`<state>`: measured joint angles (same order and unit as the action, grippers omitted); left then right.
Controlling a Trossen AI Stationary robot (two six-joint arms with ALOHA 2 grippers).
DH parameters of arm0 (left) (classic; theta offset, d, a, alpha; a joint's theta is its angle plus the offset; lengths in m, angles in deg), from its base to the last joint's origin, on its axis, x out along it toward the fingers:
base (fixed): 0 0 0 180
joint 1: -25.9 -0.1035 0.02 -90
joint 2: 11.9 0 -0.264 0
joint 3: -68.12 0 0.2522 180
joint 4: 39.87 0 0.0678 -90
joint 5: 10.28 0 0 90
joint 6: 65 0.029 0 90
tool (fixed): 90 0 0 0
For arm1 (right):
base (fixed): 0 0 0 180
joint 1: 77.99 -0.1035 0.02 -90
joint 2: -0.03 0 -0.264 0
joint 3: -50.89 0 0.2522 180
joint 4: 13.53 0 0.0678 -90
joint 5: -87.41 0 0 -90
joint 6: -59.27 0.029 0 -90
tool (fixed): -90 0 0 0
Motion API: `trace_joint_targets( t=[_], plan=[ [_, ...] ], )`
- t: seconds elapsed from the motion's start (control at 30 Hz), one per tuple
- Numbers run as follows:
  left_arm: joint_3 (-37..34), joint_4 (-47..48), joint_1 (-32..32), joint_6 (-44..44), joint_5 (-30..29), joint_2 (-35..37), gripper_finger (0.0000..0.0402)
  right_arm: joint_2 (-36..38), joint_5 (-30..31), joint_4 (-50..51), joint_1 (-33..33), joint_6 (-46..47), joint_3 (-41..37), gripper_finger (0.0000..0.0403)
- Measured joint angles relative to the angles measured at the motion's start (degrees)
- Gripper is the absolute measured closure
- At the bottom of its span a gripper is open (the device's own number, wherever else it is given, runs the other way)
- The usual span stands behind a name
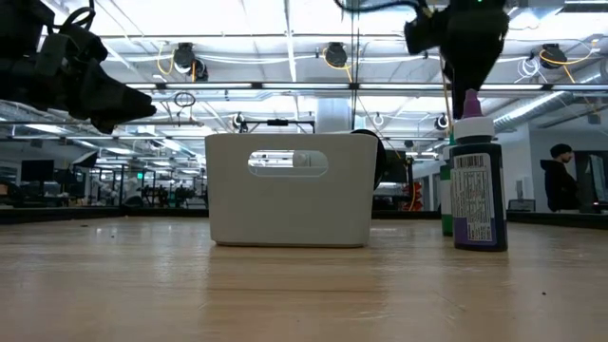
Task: Pick & Place food coloring
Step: Put the big black food coloring bottle into the gray bin
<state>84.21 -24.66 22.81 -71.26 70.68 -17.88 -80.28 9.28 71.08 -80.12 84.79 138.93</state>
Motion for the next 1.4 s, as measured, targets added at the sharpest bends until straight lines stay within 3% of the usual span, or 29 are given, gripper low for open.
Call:
trace_joint_targets(
  t=[0.37,0.67,0.93,1.4],
  plan=[
    [-0.02,0.02,0.00,0.02,0.00,0.00,0.0254,-4.39,-0.13,-2.83,-0.02,-0.70,-5.93,0.0182],
    [0.00,0.02,0.00,0.02,0.00,0.00,0.0254,-4.37,-6.12,-8.11,-0.02,0.85,-8.08,0.0162],
    [-0.01,0.02,0.00,0.02,0.00,-0.01,0.0254,-4.37,-6.14,-14.53,-0.01,-0.13,-11.33,0.0156],
    [-0.01,0.02,0.00,0.02,0.00,0.00,0.0254,-4.37,-6.08,-16.61,0.17,-0.90,-13.22,0.0169]
  ],
)
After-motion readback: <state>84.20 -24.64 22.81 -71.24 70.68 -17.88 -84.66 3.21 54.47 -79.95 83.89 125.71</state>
